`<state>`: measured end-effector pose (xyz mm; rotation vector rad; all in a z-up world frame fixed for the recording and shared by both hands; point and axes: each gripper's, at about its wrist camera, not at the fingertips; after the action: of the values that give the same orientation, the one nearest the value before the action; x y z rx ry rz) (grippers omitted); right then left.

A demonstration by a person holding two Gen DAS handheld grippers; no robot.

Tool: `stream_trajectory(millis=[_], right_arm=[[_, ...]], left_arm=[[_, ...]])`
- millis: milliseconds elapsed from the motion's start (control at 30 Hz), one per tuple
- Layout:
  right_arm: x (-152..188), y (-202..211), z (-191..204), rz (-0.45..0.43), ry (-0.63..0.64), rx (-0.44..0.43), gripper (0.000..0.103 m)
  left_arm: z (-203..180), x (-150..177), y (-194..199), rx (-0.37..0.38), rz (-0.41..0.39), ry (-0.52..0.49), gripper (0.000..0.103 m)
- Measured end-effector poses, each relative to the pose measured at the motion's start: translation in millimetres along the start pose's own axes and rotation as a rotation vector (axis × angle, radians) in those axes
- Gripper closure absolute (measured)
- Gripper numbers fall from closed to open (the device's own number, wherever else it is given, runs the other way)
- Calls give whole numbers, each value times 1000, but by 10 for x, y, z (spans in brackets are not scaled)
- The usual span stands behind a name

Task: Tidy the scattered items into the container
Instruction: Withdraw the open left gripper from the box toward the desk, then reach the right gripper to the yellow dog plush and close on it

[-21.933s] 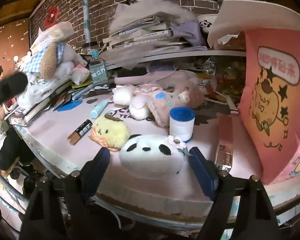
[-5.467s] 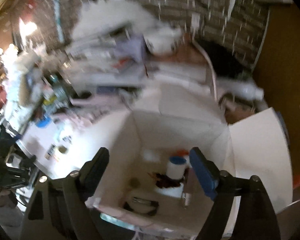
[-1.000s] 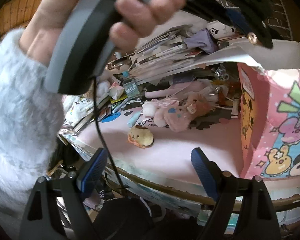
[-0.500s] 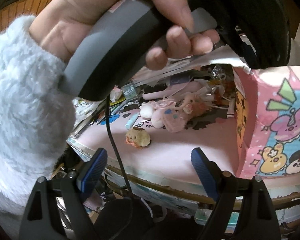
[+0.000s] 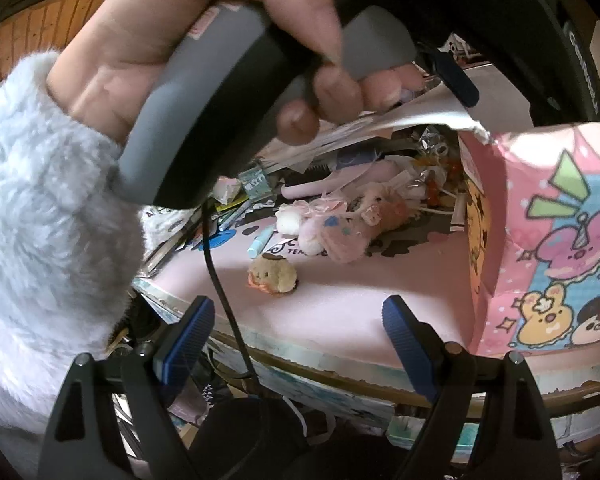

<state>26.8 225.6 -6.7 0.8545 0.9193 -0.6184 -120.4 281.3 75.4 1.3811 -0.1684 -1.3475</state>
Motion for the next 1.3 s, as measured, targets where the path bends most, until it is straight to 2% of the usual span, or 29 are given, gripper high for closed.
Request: stream_trajectory(millis=[133, 267, 500, 667, 833, 1000, 1300], right_arm=[[-4, -4, 0, -1, 1, 2, 19], [-3, -16, 0, 3, -3, 3, 19], [-5, -67, 21, 8, 1, 5, 19], [-17, -115, 51, 10, 10, 12, 19], [-21, -197, 96, 17, 30, 20, 19], [-30, -303, 151, 27, 50, 35, 19], [-69, -546, 265, 44, 98, 92, 19]], left_arm=[[31, -5, 41, -19, -18, -2, 29], [72, -19, 175, -2, -69, 16, 23], [174, 10, 493, -26, -172, 55, 18], [319, 145, 709, -51, -218, 94, 17], [483, 387, 901, -95, -245, 144, 11], [695, 713, 1095, -145, -270, 223, 10], [1143, 1622, 1466, -353, -296, 455, 4]])
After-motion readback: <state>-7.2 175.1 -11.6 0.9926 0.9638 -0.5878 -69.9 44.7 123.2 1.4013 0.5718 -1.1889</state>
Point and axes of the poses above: each gripper's, at about its wrist camera, not at the fingertips, and y roughly against the way its jaws point, z to its left, x to its underside, and after that the axes turned 7 degrees about -z, right-handed
